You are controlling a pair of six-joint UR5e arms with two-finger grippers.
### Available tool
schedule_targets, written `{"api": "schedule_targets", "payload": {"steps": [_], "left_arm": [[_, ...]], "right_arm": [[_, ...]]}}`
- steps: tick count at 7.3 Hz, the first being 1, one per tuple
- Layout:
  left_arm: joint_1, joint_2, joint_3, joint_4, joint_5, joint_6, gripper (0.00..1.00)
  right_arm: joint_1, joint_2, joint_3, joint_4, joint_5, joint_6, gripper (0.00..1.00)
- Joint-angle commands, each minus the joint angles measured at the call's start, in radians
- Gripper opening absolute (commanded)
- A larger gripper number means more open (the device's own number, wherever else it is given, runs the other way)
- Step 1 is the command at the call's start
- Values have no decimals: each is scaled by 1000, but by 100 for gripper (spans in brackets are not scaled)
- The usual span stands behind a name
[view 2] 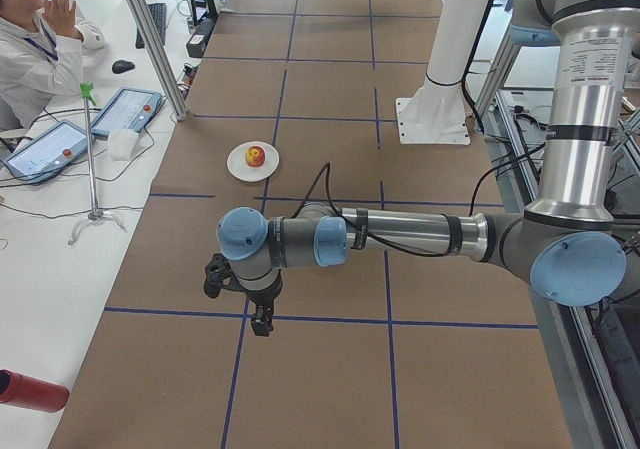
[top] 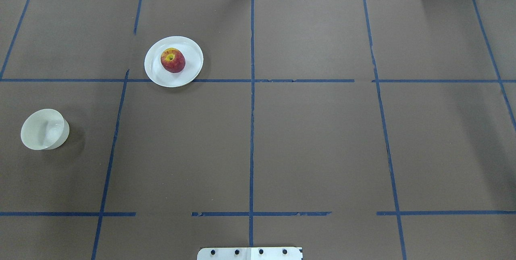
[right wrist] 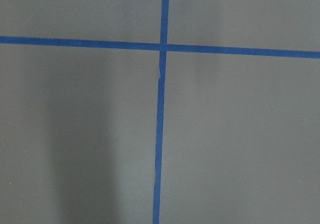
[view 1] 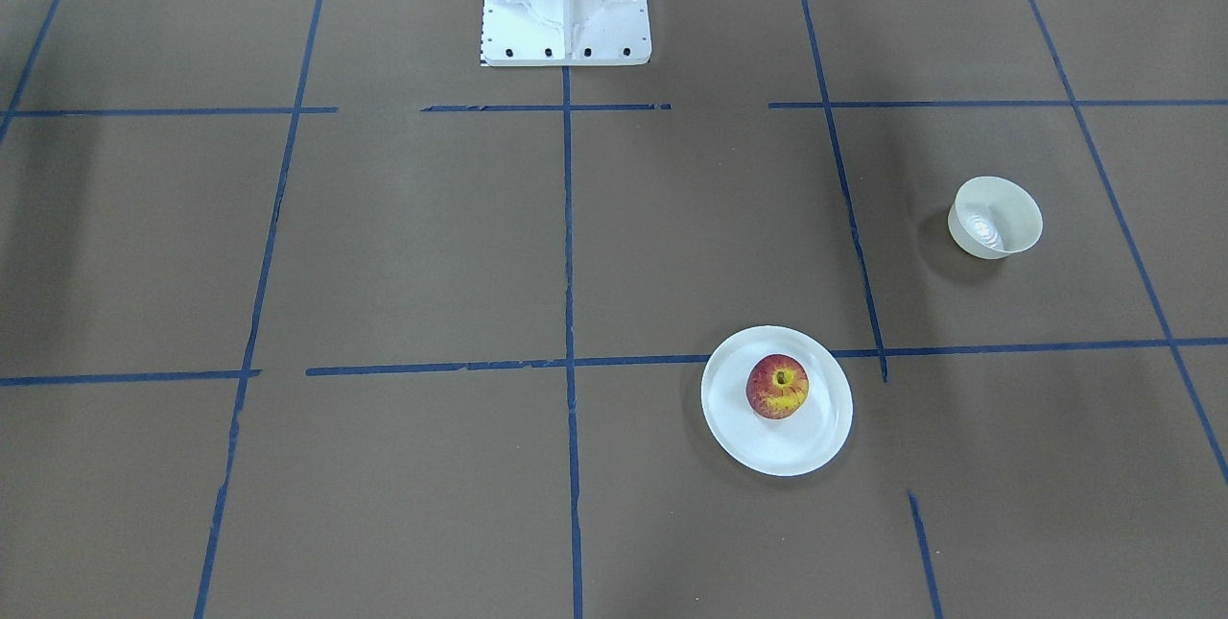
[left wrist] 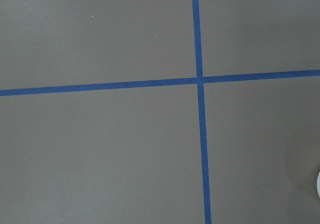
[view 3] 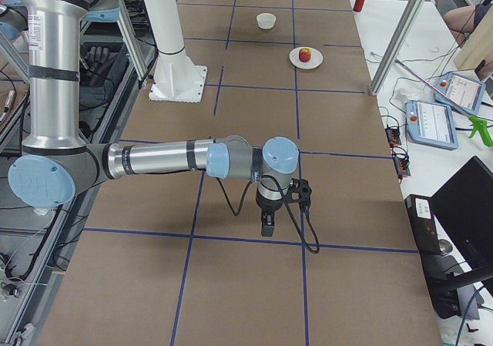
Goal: Move apple from plate to bowl
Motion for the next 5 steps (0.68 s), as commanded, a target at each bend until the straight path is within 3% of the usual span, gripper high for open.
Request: {"api": "schedule_targets", "payload": {"steps": [1, 4, 5], "left_arm": [[1, 13, -19, -13, -8, -14, 100], [19, 24, -69, -18, -10, -4, 100], [66, 22, -85, -80, -16, -17, 100]], "right_arm": [[0, 0, 1, 0, 0, 1, 100], [0, 0, 1, 0, 0, 1, 100], [0, 0, -1, 0, 0, 1, 100]]}}
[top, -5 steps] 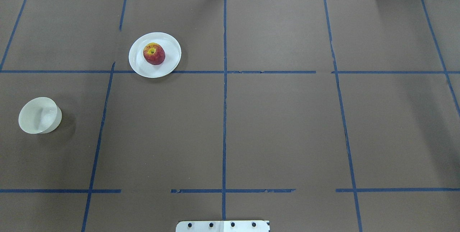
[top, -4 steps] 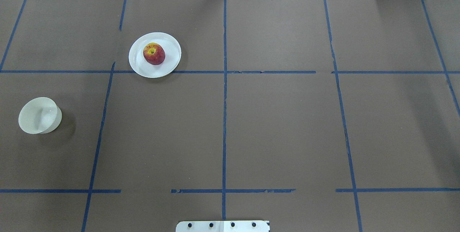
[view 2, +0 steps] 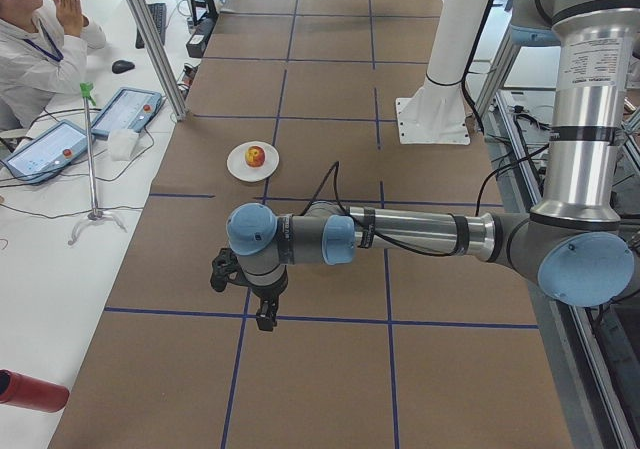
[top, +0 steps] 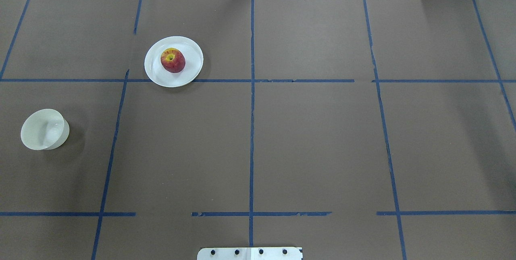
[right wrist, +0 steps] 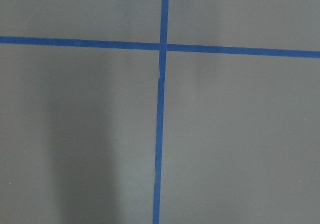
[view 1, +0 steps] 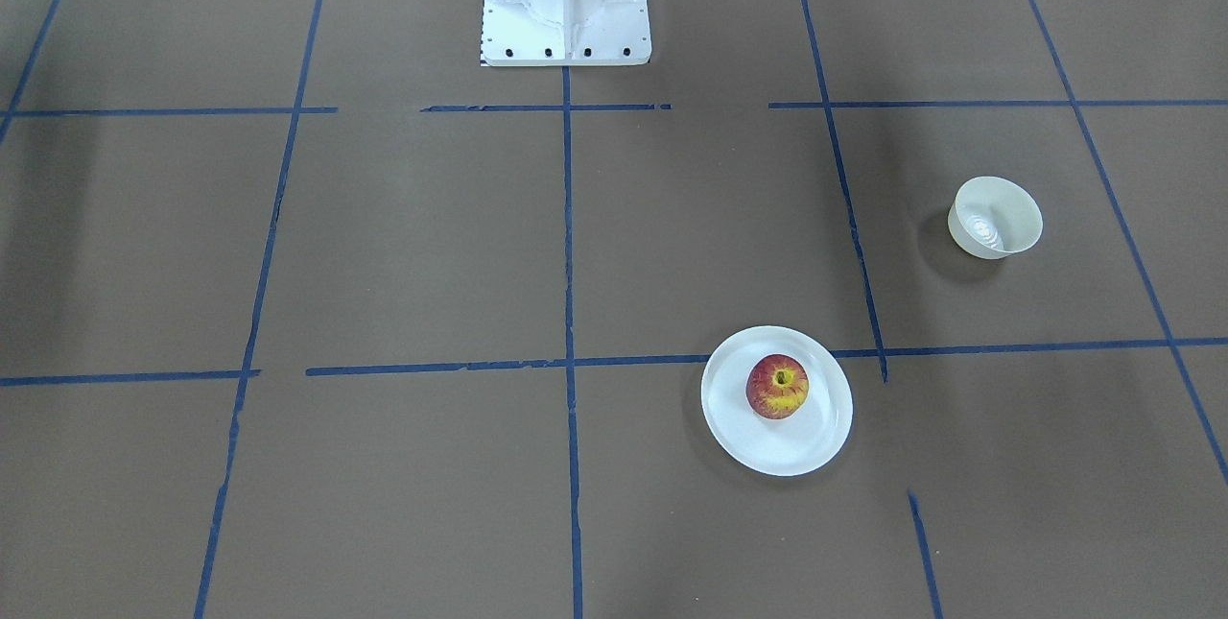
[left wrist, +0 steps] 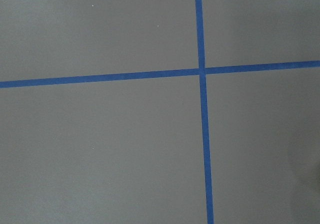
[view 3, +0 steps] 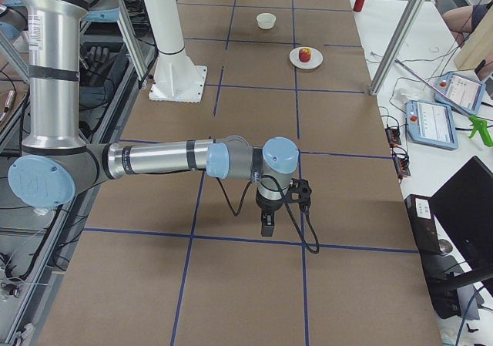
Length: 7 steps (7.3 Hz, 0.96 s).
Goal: Move apple from plate to bowl
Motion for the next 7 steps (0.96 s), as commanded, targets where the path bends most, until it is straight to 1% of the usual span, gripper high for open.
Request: {"api": "schedule_targets", "payload": {"steps": [1, 2, 3, 4, 5, 6, 7], "left_arm": [[160, -11, -58, -98, -99, -188, 100], [283, -112, -63, -173, -135, -455, 100], [363, -202, -63, -198, -131, -643, 100], [453, -297, -48, -196, -122, -779, 100], [554, -376, -34, -198, -44, -949, 100], [587, -448, 15, -199, 13, -1020, 100], [623, -541, 144, -204, 16, -1083, 100]], "right_arm": [[0, 0, -1, 0, 0, 0, 100], [0, 0, -1, 0, 0, 0, 100], [0, 0, 1, 0, 0, 0, 100], [0, 0, 1, 0, 0, 0, 100], [0, 0, 1, 0, 0, 0, 100], [0, 0, 1, 0, 0, 0, 100], [0, 0, 1, 0, 0, 0, 100]]}}
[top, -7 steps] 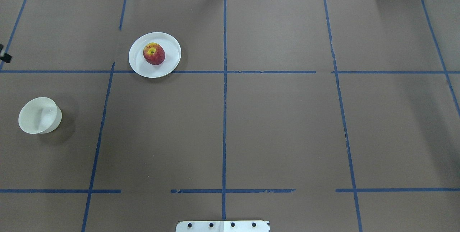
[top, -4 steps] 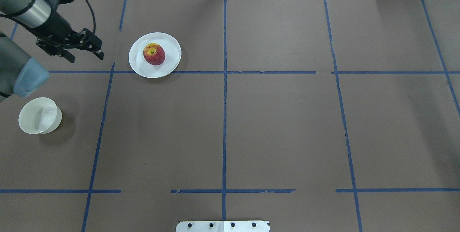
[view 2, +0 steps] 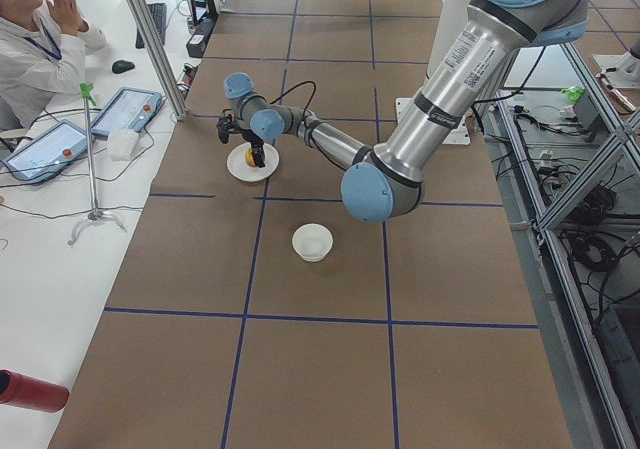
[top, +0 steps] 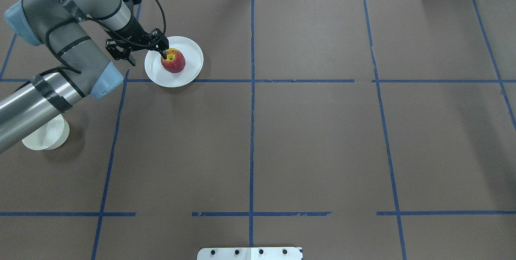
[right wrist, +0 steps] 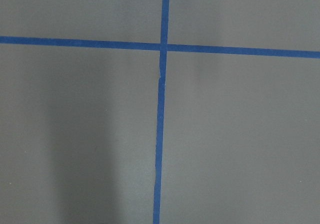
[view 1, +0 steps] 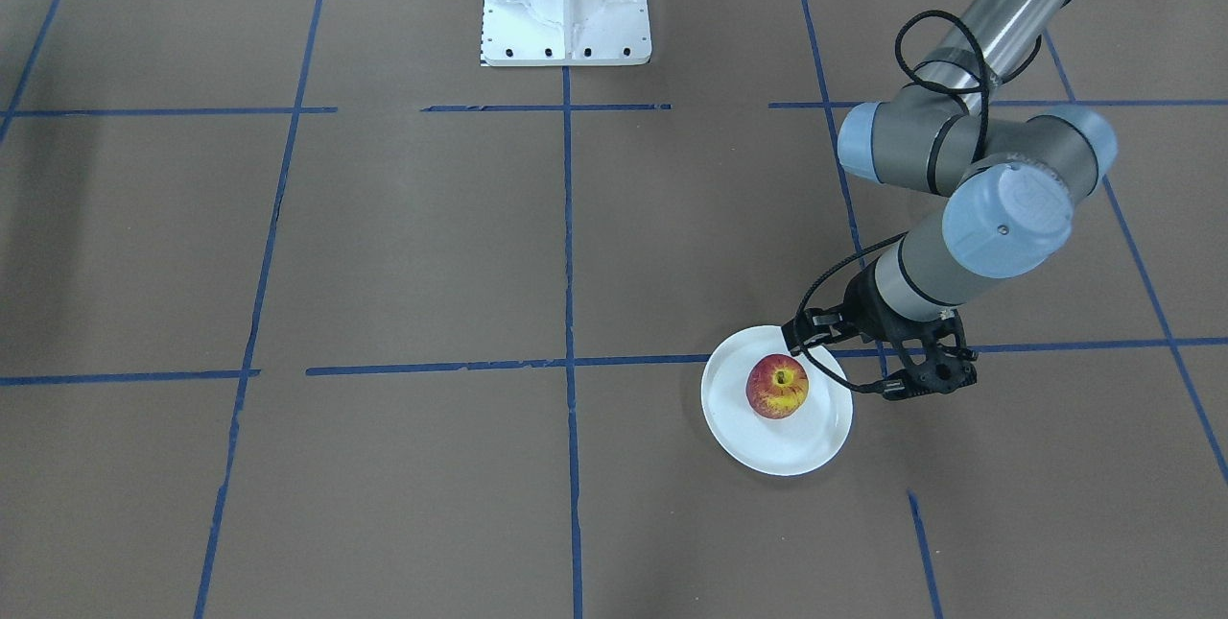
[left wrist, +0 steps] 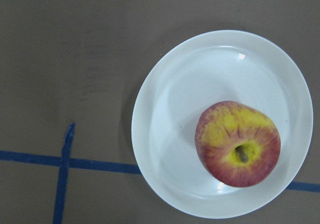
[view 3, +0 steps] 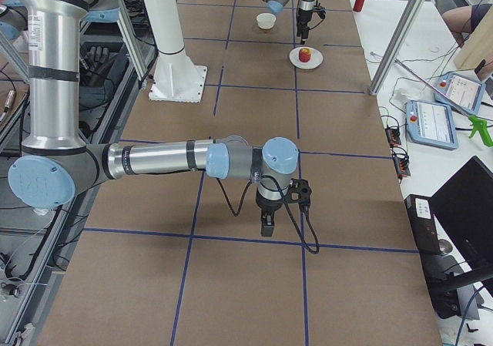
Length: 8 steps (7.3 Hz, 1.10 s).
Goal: Move apple from plate to bowl
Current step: 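Move the left gripper over the red-yellow apple on the white plate, then lower the left gripper and close it around the apple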
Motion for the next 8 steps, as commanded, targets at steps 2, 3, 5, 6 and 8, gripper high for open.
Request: {"api": "schedule_targets", "payload": {"steps": [2, 3, 5, 6, 8], "left_arm": [[14, -136, 185, -81, 46, -80, 100], [16, -139, 194, -85, 46, -83, 100], [47, -138, 227, -93, 47, -80, 100], [63, -136, 233, -95, 47, -82, 100], [62, -133, 233, -108, 46, -68, 28]], "right_arm": [[0, 0, 0, 0, 0, 0, 100], [0, 0, 0, 0, 0, 0, 100], [0, 0, 0, 0, 0, 0, 100], [0, 0, 0, 0, 1, 0, 100], [0, 0, 0, 0, 1, 0, 100]]}}
